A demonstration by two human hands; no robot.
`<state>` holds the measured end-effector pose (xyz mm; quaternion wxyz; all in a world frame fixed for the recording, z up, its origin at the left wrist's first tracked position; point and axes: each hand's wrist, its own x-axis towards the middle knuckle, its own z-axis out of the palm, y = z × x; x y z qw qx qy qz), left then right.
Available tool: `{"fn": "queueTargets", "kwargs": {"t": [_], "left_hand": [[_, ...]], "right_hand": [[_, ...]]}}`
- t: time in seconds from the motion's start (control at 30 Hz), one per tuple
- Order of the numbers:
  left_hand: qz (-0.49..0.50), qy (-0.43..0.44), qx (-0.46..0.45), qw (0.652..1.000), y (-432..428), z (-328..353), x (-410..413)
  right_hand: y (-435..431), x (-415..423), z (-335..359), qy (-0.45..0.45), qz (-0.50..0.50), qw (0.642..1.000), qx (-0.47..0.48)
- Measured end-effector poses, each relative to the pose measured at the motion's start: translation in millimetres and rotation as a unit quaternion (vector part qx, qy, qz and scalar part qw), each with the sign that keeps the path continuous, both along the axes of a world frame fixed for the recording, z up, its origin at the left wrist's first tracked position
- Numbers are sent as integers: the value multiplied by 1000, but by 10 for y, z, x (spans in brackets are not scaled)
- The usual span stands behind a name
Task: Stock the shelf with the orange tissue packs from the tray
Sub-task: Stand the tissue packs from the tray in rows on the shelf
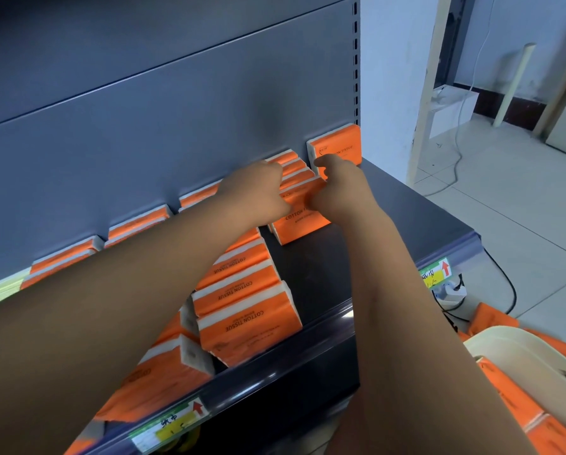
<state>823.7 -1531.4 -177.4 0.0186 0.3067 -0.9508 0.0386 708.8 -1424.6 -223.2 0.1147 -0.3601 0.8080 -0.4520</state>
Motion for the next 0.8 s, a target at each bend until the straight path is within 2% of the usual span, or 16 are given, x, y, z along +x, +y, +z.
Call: {"fn": "queueTargets", "kwargs": {"t": [0.2, 0.43, 0.63, 0.8], "left_hand": [[2, 0, -30, 1000, 51, -23, 27], [-2, -18, -87, 996, 135, -39, 26], [14, -11, -62, 998, 245, -5, 35], [45, 7, -21, 999, 411, 59, 94]], "right_hand": [[11, 53, 20, 19, 6, 1000, -2], [13, 87, -19, 26, 10, 998, 56], [34, 131, -6, 36, 7, 996, 76], [124, 230, 101, 51, -11, 998, 37]]}}
